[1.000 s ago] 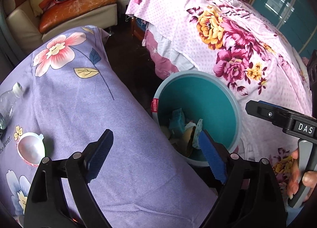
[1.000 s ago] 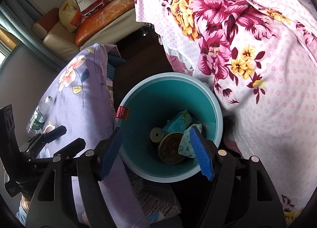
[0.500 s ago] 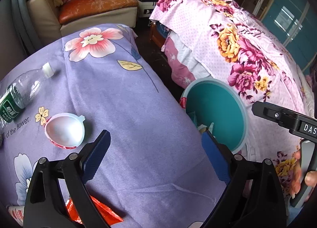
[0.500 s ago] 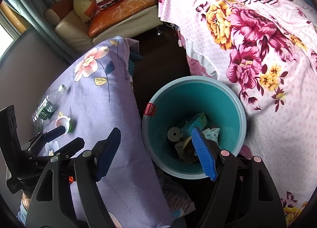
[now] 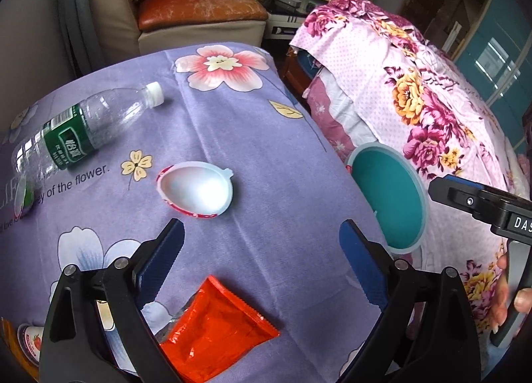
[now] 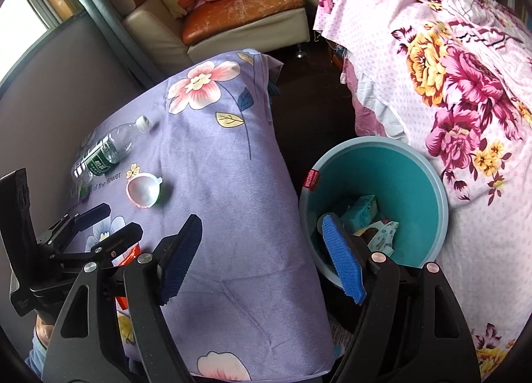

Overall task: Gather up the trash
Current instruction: 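Move both open tools back over the table toward the water bottle, then grasp the clear water bottle with the left tool while the right tool grasps the white cup lid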

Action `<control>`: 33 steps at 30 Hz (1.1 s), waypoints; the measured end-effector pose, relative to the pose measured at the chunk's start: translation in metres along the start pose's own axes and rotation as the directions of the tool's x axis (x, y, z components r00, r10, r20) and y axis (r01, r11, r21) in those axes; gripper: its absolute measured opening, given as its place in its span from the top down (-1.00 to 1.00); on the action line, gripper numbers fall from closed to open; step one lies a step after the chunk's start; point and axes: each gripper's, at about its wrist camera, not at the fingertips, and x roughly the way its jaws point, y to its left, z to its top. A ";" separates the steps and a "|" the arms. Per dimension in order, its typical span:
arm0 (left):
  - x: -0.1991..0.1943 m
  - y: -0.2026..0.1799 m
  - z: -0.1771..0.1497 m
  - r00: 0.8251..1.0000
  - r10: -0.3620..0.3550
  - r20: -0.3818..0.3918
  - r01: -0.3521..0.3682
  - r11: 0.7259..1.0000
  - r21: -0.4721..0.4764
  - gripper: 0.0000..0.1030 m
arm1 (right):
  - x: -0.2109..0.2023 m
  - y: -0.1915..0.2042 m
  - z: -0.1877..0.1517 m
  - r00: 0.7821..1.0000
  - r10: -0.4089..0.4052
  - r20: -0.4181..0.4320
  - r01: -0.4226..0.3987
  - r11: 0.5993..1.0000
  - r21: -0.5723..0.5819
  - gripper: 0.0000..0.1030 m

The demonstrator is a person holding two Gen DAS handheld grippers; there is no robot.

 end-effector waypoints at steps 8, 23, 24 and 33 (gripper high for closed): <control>-0.015 0.048 -0.012 0.998 0.058 0.007 -0.058 0.998 -0.027 -0.83 | 0.011 0.036 0.000 0.999 0.021 -0.036 -0.024 0.998 -0.060 -0.41; -0.035 0.143 0.040 0.970 0.231 0.074 -0.234 0.971 0.041 -0.83 | 0.082 0.104 0.013 0.984 0.057 -0.167 -0.081 0.987 -0.142 -0.41; -0.033 0.148 0.044 0.969 0.235 0.073 -0.239 0.970 0.051 -0.83 | 0.088 0.109 0.015 0.983 0.059 -0.171 -0.085 0.985 -0.147 -0.41; -0.002 0.177 0.080 0.980 0.191 0.049 -0.195 0.971 0.135 -0.83 | 0.145 0.137 0.027 0.977 0.021 -0.211 -0.055 0.986 -0.160 -0.24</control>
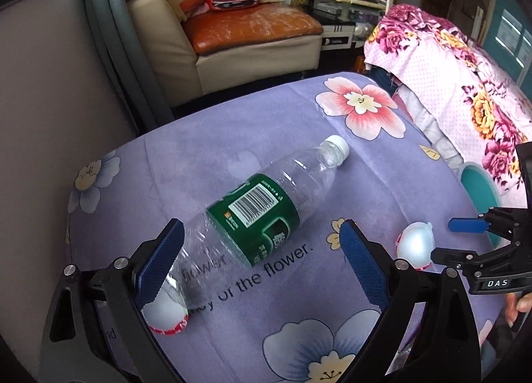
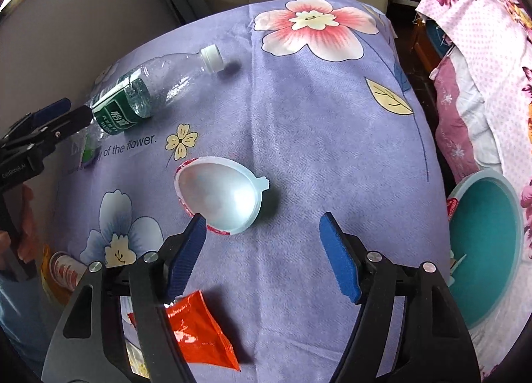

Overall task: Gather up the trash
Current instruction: 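Grasp the clear water bottle with the left tool while the right tool grasps the white cup lid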

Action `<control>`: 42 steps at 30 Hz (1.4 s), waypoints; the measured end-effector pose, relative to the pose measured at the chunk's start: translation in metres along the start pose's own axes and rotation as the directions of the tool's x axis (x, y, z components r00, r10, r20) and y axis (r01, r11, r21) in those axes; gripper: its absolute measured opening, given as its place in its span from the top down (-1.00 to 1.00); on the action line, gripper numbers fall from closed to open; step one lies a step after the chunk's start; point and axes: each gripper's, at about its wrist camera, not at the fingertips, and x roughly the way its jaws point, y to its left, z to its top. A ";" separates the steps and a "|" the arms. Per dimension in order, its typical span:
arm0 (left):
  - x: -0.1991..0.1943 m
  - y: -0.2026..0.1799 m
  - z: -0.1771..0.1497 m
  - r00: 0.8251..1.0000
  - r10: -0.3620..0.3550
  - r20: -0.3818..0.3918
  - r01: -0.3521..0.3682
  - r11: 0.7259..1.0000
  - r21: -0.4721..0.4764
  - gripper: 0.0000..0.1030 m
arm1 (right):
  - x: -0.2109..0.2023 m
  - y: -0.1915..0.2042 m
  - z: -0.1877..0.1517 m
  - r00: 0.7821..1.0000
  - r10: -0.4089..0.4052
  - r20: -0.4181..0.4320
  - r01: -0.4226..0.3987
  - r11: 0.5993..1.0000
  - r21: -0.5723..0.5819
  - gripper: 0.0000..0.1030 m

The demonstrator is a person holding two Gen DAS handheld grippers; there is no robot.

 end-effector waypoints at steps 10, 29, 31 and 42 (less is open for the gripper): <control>0.052 -0.007 0.007 0.993 0.020 -0.114 0.000 0.985 0.170 -0.83 | 0.027 0.022 0.009 0.999 -0.048 0.001 0.047 0.996 -0.076 0.05; 0.039 -0.026 -0.020 0.989 -0.015 -0.144 0.019 0.999 0.026 -0.42 | -0.003 0.009 0.004 0.996 -0.005 0.084 0.008 0.999 -0.044 0.90; 0.032 -0.031 -0.022 0.990 -0.013 -0.142 0.015 1.000 0.014 -0.41 | -0.009 0.004 0.000 0.995 -0.004 0.096 0.007 1.000 -0.027 0.90; 0.023 -0.080 -0.045 0.977 -0.031 -0.210 0.034 0.999 0.011 -0.41 | -0.049 -0.028 -0.032 0.989 0.005 0.151 -0.006 1.000 0.007 0.90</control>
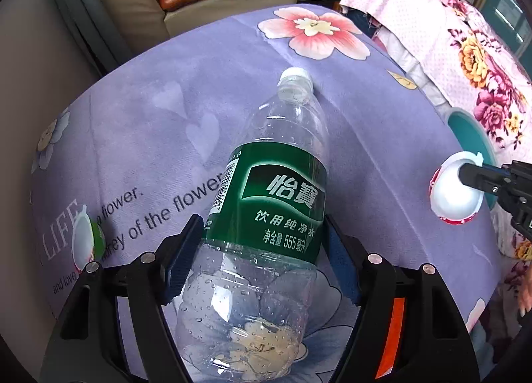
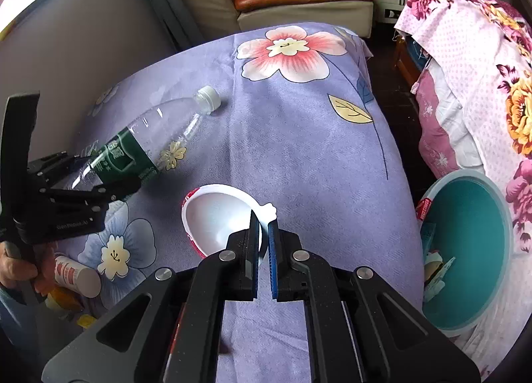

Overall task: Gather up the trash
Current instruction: 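Grasp the clear water bottle with the left tool while the right tool grasps the white cup lid, then carry the bottle and cup lid over the teal bin and open both tools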

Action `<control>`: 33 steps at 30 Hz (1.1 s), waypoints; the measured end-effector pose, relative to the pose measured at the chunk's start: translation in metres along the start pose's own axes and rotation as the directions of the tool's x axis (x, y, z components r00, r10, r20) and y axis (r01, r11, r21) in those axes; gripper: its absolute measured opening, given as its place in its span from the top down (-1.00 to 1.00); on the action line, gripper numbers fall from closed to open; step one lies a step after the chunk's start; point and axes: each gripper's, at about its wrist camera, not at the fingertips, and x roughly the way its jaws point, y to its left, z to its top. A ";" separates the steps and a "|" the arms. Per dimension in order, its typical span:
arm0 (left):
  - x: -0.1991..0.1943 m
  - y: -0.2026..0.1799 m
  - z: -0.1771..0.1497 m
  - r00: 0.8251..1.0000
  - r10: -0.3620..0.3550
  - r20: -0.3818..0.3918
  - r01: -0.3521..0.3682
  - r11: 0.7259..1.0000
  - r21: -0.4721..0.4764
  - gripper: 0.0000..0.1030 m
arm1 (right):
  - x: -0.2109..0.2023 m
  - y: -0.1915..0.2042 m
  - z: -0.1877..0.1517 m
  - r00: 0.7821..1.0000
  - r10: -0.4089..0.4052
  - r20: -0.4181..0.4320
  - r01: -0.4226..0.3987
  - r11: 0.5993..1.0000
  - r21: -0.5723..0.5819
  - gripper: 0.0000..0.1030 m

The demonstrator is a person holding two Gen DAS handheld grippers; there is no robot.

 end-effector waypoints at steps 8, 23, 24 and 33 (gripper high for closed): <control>-0.007 -0.024 -0.018 0.999 0.009 0.048 -0.004 0.996 -0.092 -0.37 | -0.034 -0.022 -0.019 0.999 0.003 0.054 -0.005 1.000 0.031 0.90; -0.059 -0.054 -0.041 0.990 -0.004 0.138 0.024 0.989 -0.149 -0.33 | -0.071 -0.047 -0.043 0.992 0.049 0.117 -0.057 0.996 0.067 0.90; -0.061 -0.057 -0.042 0.990 -0.008 0.144 0.029 0.988 -0.149 -0.33 | -0.072 -0.048 -0.043 0.991 0.050 0.120 -0.059 0.996 0.068 0.90; -0.080 -0.076 -0.043 0.982 -0.033 0.186 0.058 0.990 -0.130 -0.31 | -0.087 -0.058 -0.048 0.987 0.053 0.150 -0.066 0.995 0.081 0.90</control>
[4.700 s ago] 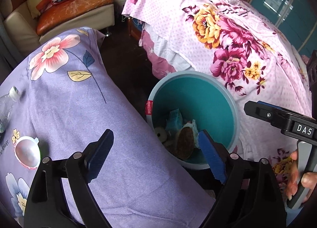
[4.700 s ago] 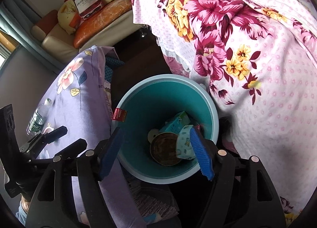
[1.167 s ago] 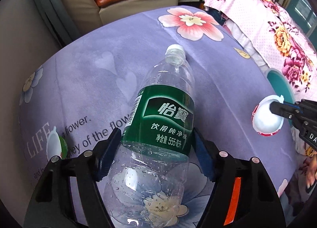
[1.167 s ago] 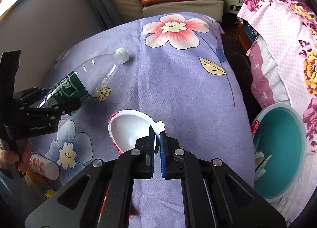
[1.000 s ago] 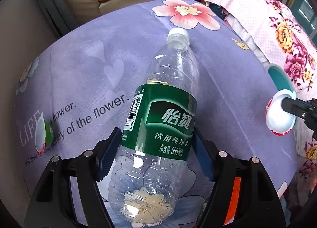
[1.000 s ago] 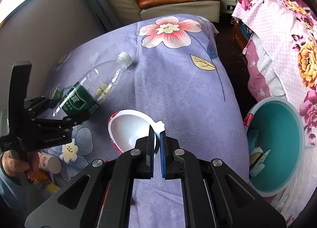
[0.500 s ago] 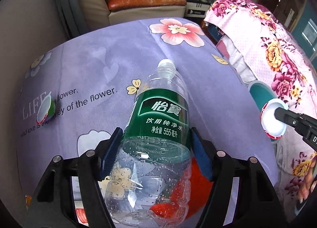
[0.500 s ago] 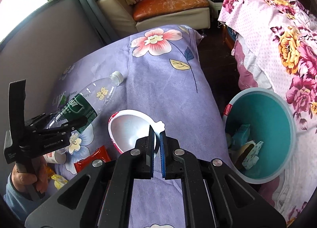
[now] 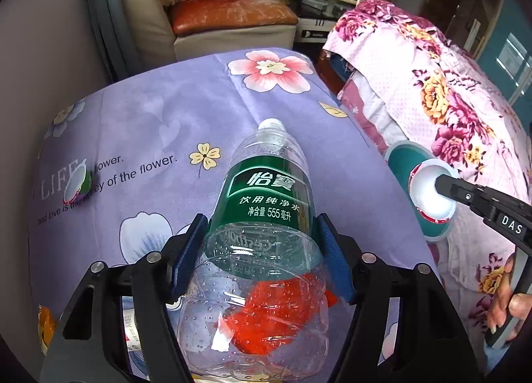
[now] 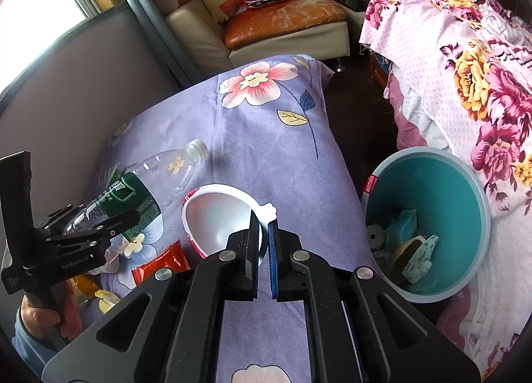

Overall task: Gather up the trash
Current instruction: 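Carry the bottle and cup lid over the teal bin and open both tools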

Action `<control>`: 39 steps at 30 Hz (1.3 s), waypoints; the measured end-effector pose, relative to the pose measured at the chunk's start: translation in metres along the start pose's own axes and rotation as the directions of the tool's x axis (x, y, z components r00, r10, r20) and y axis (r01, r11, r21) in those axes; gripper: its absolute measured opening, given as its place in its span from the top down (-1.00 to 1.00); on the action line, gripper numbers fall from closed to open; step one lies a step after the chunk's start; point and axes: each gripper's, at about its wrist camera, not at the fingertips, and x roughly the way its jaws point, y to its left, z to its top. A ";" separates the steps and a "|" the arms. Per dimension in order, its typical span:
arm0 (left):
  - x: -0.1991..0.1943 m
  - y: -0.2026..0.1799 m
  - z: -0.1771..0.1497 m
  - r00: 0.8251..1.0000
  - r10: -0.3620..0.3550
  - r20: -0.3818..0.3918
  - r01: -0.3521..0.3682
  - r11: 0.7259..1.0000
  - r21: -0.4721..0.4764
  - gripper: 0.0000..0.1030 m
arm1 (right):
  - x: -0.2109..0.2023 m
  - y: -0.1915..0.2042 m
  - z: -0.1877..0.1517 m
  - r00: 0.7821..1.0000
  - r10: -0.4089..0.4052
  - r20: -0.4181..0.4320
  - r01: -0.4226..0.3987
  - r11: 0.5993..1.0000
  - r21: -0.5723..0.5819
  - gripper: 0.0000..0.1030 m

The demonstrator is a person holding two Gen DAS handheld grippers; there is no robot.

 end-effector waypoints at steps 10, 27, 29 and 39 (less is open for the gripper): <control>-0.009 -0.053 0.015 0.997 -0.075 0.026 0.073 0.994 0.085 -0.30 | -0.033 -0.041 0.002 0.995 -0.058 0.082 0.053 0.997 0.063 0.90; 0.057 -0.209 0.020 0.977 -0.178 -0.117 0.205 0.934 0.293 -0.30 | -0.085 -0.169 -0.019 0.972 -0.198 0.127 0.163 0.956 0.242 0.90; 0.066 -0.219 0.020 0.976 -0.172 -0.133 0.206 0.930 0.304 -0.30 | -0.084 -0.176 -0.021 0.972 -0.200 0.121 0.165 0.954 0.252 0.90; 0.095 -0.242 0.028 0.970 -0.173 -0.173 0.220 0.927 0.304 -0.31 | -0.069 -0.204 -0.023 0.970 -0.230 0.074 0.200 0.936 0.289 0.90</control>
